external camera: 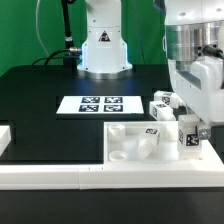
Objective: Assemble one leg
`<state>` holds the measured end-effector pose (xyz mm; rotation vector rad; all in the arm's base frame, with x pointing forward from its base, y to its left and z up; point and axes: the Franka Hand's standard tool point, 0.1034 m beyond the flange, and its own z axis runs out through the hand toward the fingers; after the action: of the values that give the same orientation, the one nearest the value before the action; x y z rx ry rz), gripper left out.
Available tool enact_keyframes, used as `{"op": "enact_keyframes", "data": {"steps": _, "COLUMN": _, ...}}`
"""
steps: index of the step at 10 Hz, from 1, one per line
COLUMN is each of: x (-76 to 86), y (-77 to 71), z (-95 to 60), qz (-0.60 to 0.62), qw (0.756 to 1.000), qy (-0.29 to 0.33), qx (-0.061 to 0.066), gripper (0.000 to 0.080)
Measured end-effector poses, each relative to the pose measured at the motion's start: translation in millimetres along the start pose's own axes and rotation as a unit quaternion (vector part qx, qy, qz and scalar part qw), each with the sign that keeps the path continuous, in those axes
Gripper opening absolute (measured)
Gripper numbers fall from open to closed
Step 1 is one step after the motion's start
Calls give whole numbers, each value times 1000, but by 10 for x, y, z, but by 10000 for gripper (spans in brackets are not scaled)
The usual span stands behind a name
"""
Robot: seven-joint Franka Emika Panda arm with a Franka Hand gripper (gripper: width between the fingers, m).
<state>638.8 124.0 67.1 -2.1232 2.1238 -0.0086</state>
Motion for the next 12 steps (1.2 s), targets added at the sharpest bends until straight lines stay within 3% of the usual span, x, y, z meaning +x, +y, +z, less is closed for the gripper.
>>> {"op": "enact_keyframes", "data": {"steps": 2, "x": -21, "y": 7, "z": 7, "qz": 14, "qw": 1000, "qy": 1, "qx": 0, "gripper": 285}}
{"op": "enact_keyframes", "data": {"steps": 3, "x": -16, "y": 1, "z": 5, "qz": -22, "qw": 1000, "qy": 1, "qx": 1, "gripper": 366}}
{"op": "enact_keyframes", "data": {"steps": 4, "x": 7, "y": -30, "z": -6, "qz": -108, "qw": 994, "qy": 4, "qx": 9, "gripper": 533}}
{"op": "enact_keyframes", "data": {"steps": 5, "x": 38, "y": -47, "z": -13, "qz": -206, "qw": 978, "qy": 6, "qx": 11, "gripper": 533}}
{"op": "enact_keyframes", "data": {"steps": 6, "x": 51, "y": -71, "z": -23, "qz": -289, "qw": 957, "qy": 10, "qx": 16, "gripper": 623}}
{"op": "enact_keyframes", "data": {"steps": 9, "x": 68, "y": -60, "z": -17, "qz": -391, "qw": 920, "qy": 13, "qx": 15, "gripper": 644}}
{"op": "enact_keyframes", "data": {"steps": 10, "x": 86, "y": -54, "z": -22, "qz": -461, "qw": 887, "qy": 18, "qx": 5, "gripper": 649}}
{"op": "enact_keyframes", "data": {"steps": 11, "x": 113, "y": -70, "z": -46, "qz": -550, "qw": 835, "qy": 26, "qx": -8, "gripper": 649}}
{"op": "enact_keyframes", "data": {"steps": 12, "x": 165, "y": -117, "z": -92, "qz": -659, "qw": 751, "qy": 36, "qx": -16, "gripper": 649}}
